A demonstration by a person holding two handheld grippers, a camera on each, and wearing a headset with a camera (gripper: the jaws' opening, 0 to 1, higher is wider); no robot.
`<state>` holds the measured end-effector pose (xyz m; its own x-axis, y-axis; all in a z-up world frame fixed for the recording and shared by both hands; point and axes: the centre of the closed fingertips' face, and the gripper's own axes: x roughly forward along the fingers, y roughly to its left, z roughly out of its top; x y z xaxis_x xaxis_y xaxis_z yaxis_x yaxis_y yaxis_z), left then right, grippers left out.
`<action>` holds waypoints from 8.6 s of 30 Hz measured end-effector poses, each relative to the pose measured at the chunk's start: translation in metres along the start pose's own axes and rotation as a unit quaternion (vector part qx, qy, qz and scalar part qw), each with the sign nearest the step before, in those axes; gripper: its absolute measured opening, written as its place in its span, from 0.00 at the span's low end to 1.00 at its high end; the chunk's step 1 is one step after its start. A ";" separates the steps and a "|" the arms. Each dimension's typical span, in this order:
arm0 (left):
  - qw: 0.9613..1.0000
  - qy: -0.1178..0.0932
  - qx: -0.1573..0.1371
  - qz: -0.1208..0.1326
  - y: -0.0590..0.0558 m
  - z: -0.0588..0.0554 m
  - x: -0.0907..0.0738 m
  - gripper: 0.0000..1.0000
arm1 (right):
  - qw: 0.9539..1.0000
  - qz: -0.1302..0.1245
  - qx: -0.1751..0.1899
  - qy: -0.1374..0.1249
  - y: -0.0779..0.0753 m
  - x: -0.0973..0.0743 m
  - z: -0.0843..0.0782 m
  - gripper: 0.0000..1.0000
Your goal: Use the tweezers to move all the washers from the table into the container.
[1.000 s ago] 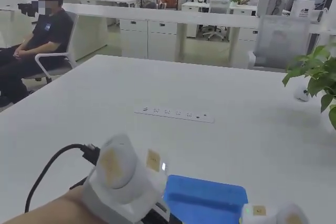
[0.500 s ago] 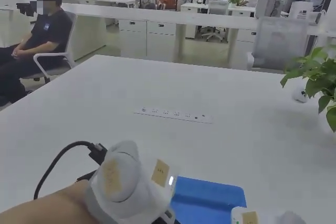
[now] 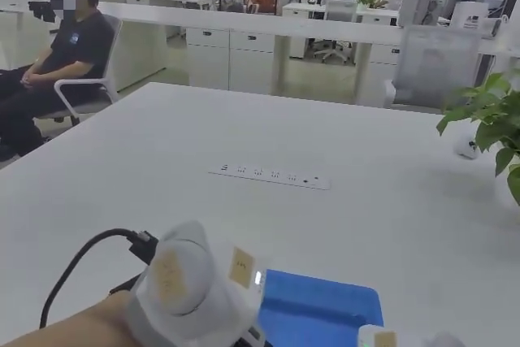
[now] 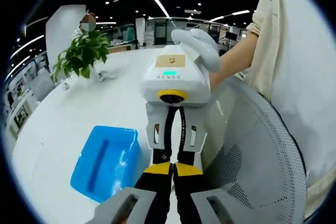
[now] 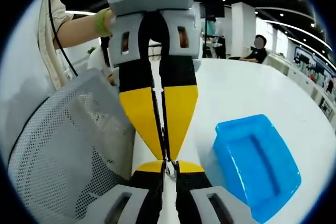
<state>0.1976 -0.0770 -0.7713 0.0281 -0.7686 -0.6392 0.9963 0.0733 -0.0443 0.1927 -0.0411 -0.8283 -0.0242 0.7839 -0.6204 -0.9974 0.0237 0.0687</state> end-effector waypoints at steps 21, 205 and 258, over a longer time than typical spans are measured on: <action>0.955 -0.163 -0.165 0.185 0.013 -0.007 -0.054 0.44 | 0.984 -0.056 0.136 -0.105 -0.034 -0.035 0.020 0.02; 0.875 -0.179 -0.190 0.407 0.029 -0.049 -0.093 0.85 | 0.969 -0.158 0.179 -0.059 -0.108 -0.081 0.019 0.03; 0.880 -0.163 -0.190 0.404 0.028 -0.054 -0.089 0.84 | 0.969 -0.162 0.184 0.005 -0.136 -0.052 -0.015 0.03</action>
<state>0.2186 0.0280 -0.7567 0.7979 -0.5049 -0.3292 0.5433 0.8390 0.0299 0.3287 -0.0946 -0.8168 0.2845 0.6922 -0.6633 -0.8604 0.4895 0.1418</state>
